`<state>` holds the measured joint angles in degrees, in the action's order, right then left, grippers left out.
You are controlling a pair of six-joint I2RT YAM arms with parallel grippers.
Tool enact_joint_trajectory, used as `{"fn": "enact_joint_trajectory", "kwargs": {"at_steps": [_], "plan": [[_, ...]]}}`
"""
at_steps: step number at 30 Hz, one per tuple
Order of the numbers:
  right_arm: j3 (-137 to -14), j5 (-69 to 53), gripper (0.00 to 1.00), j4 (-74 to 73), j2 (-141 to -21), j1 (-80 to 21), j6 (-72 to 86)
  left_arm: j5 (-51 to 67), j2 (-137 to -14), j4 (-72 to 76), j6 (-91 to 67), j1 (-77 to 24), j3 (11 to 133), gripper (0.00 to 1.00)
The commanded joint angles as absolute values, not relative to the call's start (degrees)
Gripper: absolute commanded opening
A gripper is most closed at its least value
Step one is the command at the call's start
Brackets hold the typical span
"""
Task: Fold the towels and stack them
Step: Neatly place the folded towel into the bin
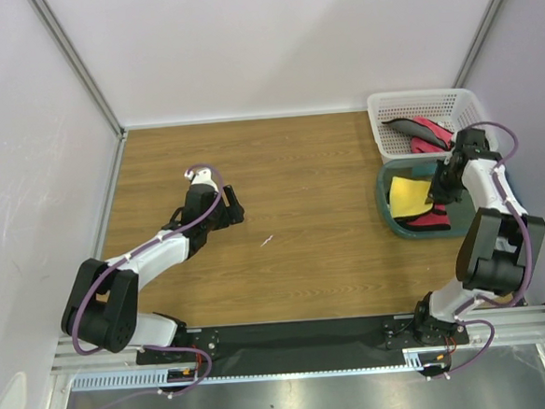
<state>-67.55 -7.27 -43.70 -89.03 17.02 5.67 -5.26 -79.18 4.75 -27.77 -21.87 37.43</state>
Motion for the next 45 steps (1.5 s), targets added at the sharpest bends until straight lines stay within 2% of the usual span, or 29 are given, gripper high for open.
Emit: {"fn": "enact_joint_trajectory", "kwargs": {"at_steps": [1,2,7,8,10,11,12,13,14,18,21,25,28,29,35,38,41,45], "plan": [[-67.76,-1.59,0.04,-46.67,-92.36,17.4,3.69,-4.39,-78.22,6.42,-26.72,-21.45,37.44,0.79],[-67.94,-0.97,0.09,-46.84,-92.9,17.32,4.04,-4.39,-78.14,6.42,-26.72,-21.45,37.44,0.79],[-70.83,3.78,0.11,-46.58,-93.17,16.96,3.87,-4.75,-78.22,6.15,-26.54,-21.36,37.53,0.79],[-71.71,3.52,0.16,-46.76,-93.08,16.96,3.69,-4.66,-78.22,6.24,-26.54,-21.36,37.53,0.8],[-75.03,3.51,0.35,-49.82,-93.6,16.88,3.78,-4.83,-78.13,6.07,-26.54,-21.36,37.53,0.79],[-76.02,4.65,0.57,-52.36,-93.69,16.7,4.3,-4.92,-77.87,5.98,-26.54,-21.36,37.53,0.79],[-77.07,4.92,0.64,-53.51,-93.52,16.53,5.52,-5.18,-77.96,5.89,-26.46,-21.44,37.53,0.79],[-78.12,4.92,0.82,-54.66,-92.82,15.74,5.97,-5.19,-77.96,5.8,-26.37,-21.45,37.62,0.79],[-80.48,5.1,0.85,-56.23,-92.12,15.21,6.41,-5.1,-77.96,5.71,-26.19,-21.45,37.88,0.79],[-83.32,4.49,0.87,-54.51,-87.55,12.48,7.99,-4.83,-78.05,5.89,-26.19,-21.36,38.14,0.79],[-78.08,2.73,0.83,-46.52,-84.12,12.39,10.1,-4.66,-77.7,6.33,-26.37,-21.45,37.79,0.79],[-69.1,-1.31,0.63,-35.97,-83.41,13.97,14.41,-4.92,-77.34,6.07,-26.28,-21.45,37.62,0.79],[-63.47,-2.1,0.51,-29.11,-85.25,14.59,17.4,-5.45,-76.99,5.89,-26.19,-21.45,37.53,0.79],[-62.59,-3.33,0.5,-26.31,-86.04,14.59,17.84,-5.62,-76.99,5.8,-26.19,-21.45,37.53,0.79],[-62.31,-3.52,0.53,-21.01,-95.79,12.04,16.79,-5.8,-77.17,5.63,-26.28,-21.44,37.53,0.79],[-64.68,-0.18,0.55,-23.72,-100.27,10.99,16.53,-6.5,-76.82,4.75,-25.93,-21.45,37.97,0.79],[-68.02,3.95,0.58,-28.99,-98.62,9.93,15.74,-7.12,-75.59,4.13,-25.31,-21.45,38.32,0.8],[-74.6,3.96,0.68,-34.62,-89.94,9.84,14.42,-6.51,-74.8,3.61,-23.65,-21.36,40.42,0.81]]}}
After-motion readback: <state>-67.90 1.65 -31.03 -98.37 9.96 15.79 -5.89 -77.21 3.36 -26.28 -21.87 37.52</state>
